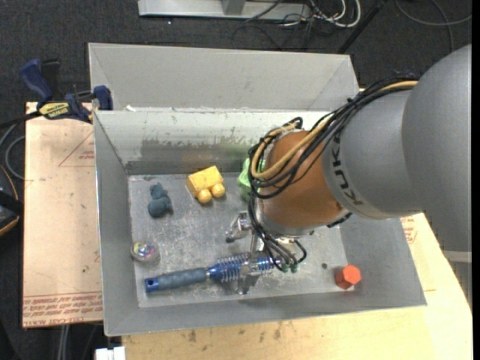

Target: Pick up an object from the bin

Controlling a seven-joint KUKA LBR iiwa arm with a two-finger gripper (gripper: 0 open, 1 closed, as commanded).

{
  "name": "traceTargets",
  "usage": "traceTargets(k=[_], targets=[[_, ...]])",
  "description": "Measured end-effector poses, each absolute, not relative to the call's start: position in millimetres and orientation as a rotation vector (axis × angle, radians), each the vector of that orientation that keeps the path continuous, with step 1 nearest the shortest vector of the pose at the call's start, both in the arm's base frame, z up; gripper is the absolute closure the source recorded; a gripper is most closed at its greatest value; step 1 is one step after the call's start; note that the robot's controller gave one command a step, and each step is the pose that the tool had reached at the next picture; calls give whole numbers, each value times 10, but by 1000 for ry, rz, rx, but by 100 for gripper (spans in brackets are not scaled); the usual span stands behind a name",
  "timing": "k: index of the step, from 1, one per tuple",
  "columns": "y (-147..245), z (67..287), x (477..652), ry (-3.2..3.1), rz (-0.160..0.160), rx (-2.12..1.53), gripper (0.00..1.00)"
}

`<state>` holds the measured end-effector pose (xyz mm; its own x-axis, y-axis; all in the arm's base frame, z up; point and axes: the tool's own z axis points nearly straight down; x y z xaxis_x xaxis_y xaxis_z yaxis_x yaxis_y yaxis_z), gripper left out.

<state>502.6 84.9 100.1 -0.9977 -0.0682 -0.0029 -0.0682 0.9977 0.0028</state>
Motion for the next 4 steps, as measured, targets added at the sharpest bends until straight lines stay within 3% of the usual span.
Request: traceTargets(k=[1,2,3,4], targets=[[1175,997,5059,3136,5,-138,0],[1074,747,4992,3129,11,21,0],[1093,768,5011,3136,6,16,0],[1096,790,5034,3128,8,18,100]])
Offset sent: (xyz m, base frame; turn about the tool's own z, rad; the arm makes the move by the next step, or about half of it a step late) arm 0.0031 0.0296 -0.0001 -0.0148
